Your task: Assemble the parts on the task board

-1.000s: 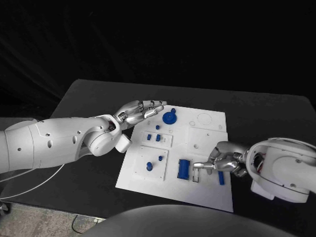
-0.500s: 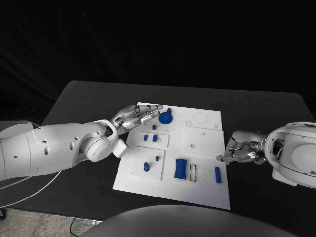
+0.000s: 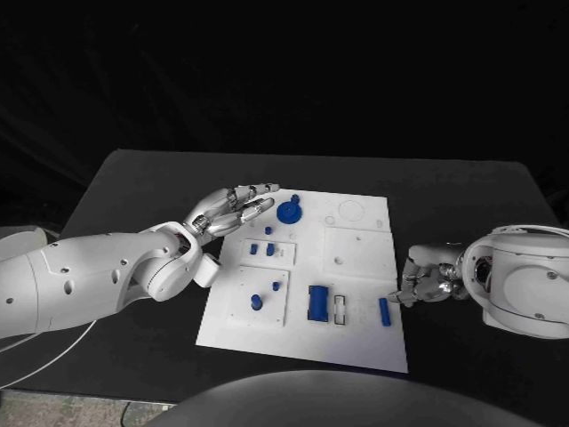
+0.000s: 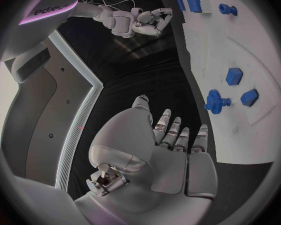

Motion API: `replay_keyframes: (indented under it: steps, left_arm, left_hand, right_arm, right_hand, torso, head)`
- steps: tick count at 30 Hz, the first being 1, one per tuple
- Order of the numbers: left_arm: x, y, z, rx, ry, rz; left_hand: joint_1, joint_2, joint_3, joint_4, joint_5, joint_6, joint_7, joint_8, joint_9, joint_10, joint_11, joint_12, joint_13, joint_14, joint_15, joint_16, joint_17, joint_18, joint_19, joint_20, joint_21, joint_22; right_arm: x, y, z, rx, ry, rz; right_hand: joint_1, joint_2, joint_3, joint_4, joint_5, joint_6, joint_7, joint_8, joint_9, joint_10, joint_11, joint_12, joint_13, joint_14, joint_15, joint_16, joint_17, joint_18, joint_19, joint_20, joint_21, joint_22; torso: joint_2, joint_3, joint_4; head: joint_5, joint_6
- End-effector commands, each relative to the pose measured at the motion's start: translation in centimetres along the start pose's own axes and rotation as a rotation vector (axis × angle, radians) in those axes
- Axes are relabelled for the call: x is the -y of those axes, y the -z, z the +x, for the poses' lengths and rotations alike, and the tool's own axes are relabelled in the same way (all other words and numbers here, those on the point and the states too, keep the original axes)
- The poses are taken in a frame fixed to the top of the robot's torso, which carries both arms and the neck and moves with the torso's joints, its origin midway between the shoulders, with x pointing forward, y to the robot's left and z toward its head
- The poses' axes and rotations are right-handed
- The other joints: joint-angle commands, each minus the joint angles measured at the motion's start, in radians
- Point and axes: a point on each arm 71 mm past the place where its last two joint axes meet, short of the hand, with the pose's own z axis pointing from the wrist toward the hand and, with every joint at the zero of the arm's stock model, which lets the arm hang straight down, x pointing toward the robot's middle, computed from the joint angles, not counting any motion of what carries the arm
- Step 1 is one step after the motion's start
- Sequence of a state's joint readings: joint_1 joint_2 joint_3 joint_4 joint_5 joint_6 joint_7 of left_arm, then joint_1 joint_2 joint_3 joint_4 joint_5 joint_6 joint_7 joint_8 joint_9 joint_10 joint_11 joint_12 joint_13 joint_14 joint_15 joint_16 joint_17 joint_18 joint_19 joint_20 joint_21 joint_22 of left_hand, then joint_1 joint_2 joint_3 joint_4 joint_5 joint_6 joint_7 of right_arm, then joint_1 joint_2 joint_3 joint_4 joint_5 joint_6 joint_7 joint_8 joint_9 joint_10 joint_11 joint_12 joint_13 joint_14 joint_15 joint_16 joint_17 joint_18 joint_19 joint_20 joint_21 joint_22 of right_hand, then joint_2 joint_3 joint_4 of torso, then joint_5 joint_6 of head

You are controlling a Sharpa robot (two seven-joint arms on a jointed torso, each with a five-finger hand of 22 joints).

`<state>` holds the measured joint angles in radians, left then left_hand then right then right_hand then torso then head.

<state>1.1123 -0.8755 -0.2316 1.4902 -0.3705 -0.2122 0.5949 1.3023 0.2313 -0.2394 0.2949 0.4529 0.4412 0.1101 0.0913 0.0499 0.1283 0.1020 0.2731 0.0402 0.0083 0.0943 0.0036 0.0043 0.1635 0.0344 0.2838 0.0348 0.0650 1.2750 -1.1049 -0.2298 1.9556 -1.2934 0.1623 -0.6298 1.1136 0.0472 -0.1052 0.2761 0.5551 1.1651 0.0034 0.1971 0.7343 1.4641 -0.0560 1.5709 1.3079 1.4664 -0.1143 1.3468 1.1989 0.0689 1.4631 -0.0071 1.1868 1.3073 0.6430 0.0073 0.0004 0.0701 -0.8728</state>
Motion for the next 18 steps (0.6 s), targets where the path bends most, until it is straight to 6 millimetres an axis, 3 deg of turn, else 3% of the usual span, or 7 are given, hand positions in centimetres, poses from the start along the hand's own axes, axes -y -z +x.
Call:
replay_keyframes:
  steps: [1, 3, 6, 13, 18]
  left_arm:
    - [0.5, 0.0, 0.2, -0.006, -0.064, 0.066]
    - [0.5, 0.0, 0.2, -0.007, -0.066, 0.066]
    - [0.5, 0.0, 0.2, -0.010, -0.066, 0.064]
    - [0.4, 0.1, 0.2, -0.021, -0.059, 0.053]
    - [0.3, 0.1, 0.3, -0.033, -0.050, 0.043]
  left_hand:
    - [-0.003, 0.003, -0.005, -0.002, 0.003, 0.009, -0.001, 0.006, 0.001, 0.001, -0.007, 0.006, 0.001, 0.000, -0.007, 0.000, -0.001, 0.014, -0.001, -0.007, -0.007, -0.002]
    - [-0.003, 0.003, -0.005, -0.002, 0.003, 0.009, -0.001, 0.006, 0.001, 0.001, -0.007, 0.006, 0.001, -0.001, -0.007, 0.000, -0.001, 0.014, -0.001, -0.007, -0.007, -0.002]
    - [-0.002, 0.005, -0.004, -0.002, 0.005, 0.012, 0.001, 0.007, 0.002, 0.001, -0.007, 0.007, 0.001, -0.001, -0.007, 0.000, -0.001, 0.015, -0.001, -0.008, -0.006, -0.001]
    - [0.001, 0.008, -0.002, -0.003, 0.008, 0.022, 0.006, 0.010, 0.003, 0.002, -0.004, 0.010, 0.001, 0.001, -0.004, 0.000, -0.001, 0.015, 0.001, -0.006, -0.005, 0.000]
    - [0.007, 0.011, 0.000, -0.003, 0.009, 0.052, 0.018, 0.021, 0.006, 0.005, 0.003, 0.016, 0.002, 0.002, 0.003, 0.001, 0.000, 0.016, 0.002, -0.002, -0.004, 0.002]
  right_arm:
    - [-0.1, -0.1, 0.3, 0.000, -0.006, 0.008]
    - [-0.1, -0.2, 0.6, 0.000, -0.011, 0.006]
    - [-0.2, -0.3, 0.9, -0.003, -0.018, 0.004]
    - [-0.5, -0.7, 1.7, -0.012, -0.029, 0.000]
    - [-0.6, -1.2, 2.1, -0.018, -0.028, 0.002]
  right_hand:
    - [0.003, 0.004, 0.007, 0.007, -0.055, 0.006, 0.001, 0.003, 0.006, 0.107, -0.007, 0.000, 0.263, 0.046, -0.006, 0.003, 0.001, 0.004, 0.008, 0.000, 0.004, 0.166]
    - [-0.011, 0.008, 0.007, 0.010, -0.102, 0.004, 0.002, 0.002, 0.010, 0.107, -0.007, 0.000, 0.263, 0.046, -0.005, 0.003, 0.001, 0.004, 0.008, 0.000, 0.005, 0.166]
    - [-0.022, 0.011, 0.007, 0.011, -0.134, 0.002, 0.004, 0.000, 0.013, 0.107, -0.006, 0.000, 0.263, 0.046, -0.004, 0.005, 0.003, 0.004, 0.009, 0.001, 0.005, 0.166]
    - [-0.056, 0.013, -0.006, 0.009, -0.282, 0.004, 0.005, 0.001, 0.022, 0.107, -0.005, 0.000, 0.263, 0.047, -0.003, 0.010, 0.010, 0.003, 0.011, 0.002, 0.009, 0.168]
    - [-0.049, 0.012, -0.006, 0.001, -0.318, 0.003, 0.005, 0.000, 0.026, 0.107, -0.005, 0.000, 0.263, 0.047, -0.003, 0.011, 0.009, 0.003, 0.012, 0.002, 0.013, 0.169]
  torso:
    - [-0.001, 0.0000, -0.0007]
    - [-0.001, 0.0002, -0.0009]
    - [-0.001, 0.0004, -0.0009]
    - [0.000, 0.0001, -0.0011]
    - [0.000, 0.0002, 0.0002]
  head:
    - [-0.008, 0.000]
    - [-0.008, 0.000]
    - [-0.010, 0.000]
    - [-0.010, 0.000]
    - [-0.006, 0.000]
